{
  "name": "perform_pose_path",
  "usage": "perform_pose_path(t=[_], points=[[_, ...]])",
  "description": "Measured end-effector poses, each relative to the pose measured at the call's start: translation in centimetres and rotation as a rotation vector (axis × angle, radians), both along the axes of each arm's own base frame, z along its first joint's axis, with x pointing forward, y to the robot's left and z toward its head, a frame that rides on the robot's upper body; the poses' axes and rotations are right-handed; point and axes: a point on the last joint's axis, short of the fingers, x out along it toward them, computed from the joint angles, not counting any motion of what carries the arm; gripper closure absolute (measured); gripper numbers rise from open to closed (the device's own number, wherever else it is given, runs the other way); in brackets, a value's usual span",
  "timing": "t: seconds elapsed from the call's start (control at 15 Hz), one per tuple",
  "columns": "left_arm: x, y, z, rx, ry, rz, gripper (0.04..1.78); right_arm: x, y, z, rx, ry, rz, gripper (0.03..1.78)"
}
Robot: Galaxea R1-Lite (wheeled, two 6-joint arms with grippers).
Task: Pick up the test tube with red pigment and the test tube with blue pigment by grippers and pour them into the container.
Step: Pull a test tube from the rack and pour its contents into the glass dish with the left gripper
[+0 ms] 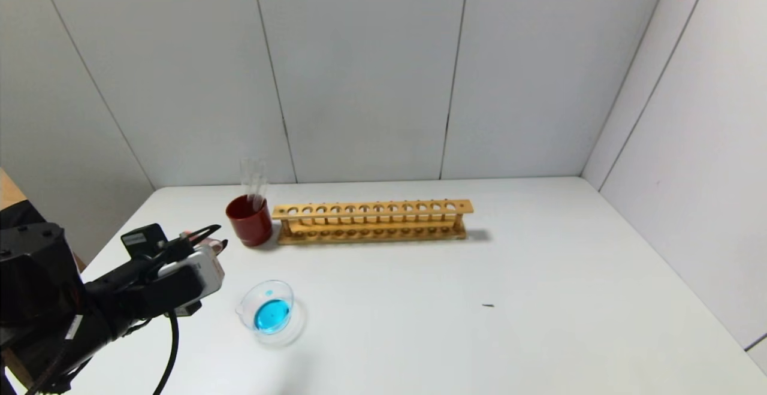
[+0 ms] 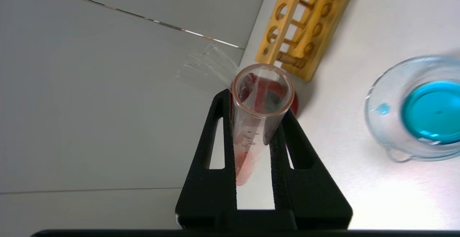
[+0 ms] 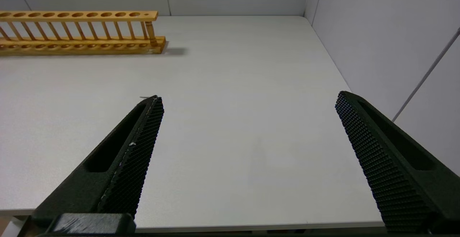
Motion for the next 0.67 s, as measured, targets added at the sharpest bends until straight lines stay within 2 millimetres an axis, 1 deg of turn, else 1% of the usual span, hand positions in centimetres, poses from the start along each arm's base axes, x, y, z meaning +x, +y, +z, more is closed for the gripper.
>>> perform_pose_path(t=[0.13,0.27,0.4,0.53,0.67], points=[[1.3,1.2,-0.5,0.04,-0.028,-0.007,1.51,0.0,0.0,0.0,0.0,0.0,0.0,0.06],[3.0,2.5,-0.7,0.066,-0.09,-0.024,1.51,0.0,0.0,0.0,0.0,0.0,0.0,0.06],[4.8,3.4,-0.3,0.105,-0.196,-0.086,1.51,0.0,0.0,0.0,0.0,0.0,0.0,0.06],[6.1,3.6,-0.1,0.168,-0.25,-0.126,1.51,0.0,0.0,0.0,0.0,0.0,0.0,0.06],[6.9,3.1,-0.1,0.202,-0.282,-0.18,1.51,0.0,0.0,0.0,0.0,0.0,0.0,0.06]])
